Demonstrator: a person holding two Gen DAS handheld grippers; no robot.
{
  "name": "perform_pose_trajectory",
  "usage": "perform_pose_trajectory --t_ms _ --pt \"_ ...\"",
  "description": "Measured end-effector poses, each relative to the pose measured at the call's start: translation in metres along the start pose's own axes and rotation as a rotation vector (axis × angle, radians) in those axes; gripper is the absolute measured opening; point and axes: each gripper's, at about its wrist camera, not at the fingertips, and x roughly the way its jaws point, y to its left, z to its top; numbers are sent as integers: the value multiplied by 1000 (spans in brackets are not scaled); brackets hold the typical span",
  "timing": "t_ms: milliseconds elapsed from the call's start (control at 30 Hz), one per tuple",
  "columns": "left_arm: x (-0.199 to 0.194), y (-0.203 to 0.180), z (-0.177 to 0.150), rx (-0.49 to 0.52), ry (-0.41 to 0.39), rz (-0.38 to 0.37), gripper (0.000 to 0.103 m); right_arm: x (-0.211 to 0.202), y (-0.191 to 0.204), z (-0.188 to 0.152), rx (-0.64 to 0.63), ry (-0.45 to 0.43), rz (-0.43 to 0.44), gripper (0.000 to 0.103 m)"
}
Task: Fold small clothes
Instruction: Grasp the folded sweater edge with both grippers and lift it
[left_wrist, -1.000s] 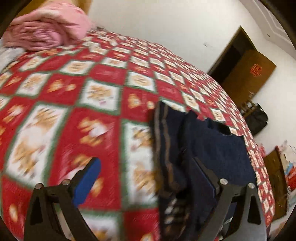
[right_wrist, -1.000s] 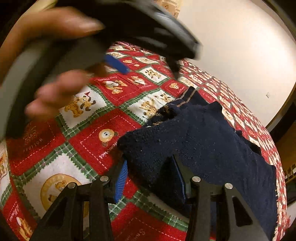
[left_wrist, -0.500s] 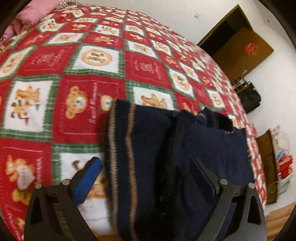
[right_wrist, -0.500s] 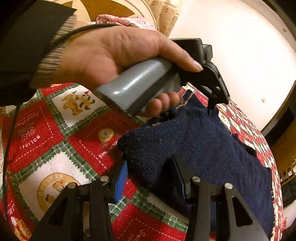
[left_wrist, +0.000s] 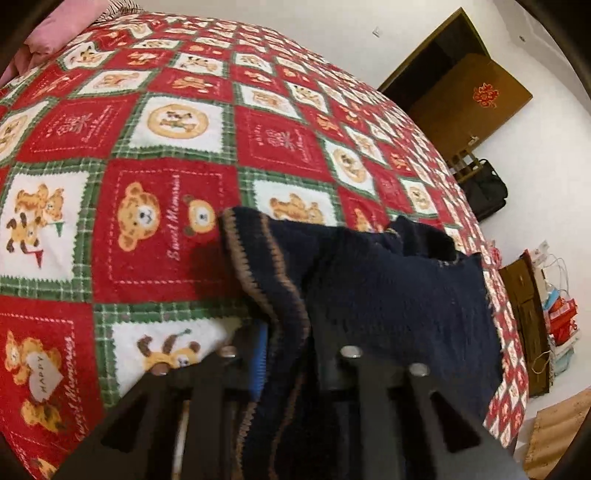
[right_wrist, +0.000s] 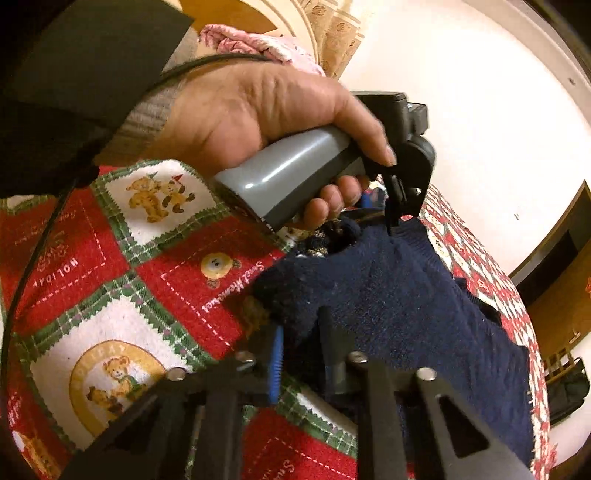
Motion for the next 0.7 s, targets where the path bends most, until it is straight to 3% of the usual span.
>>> perform_pose_trajectory --t_ms 333,700 --pt "-20 -18 4 -8 -63 2 13 -31 -35 -4 172 -106 87 10" --pt "-45 -72 10 -41 -174 -86 12 -76 -113 -32 357 -189 94 9"
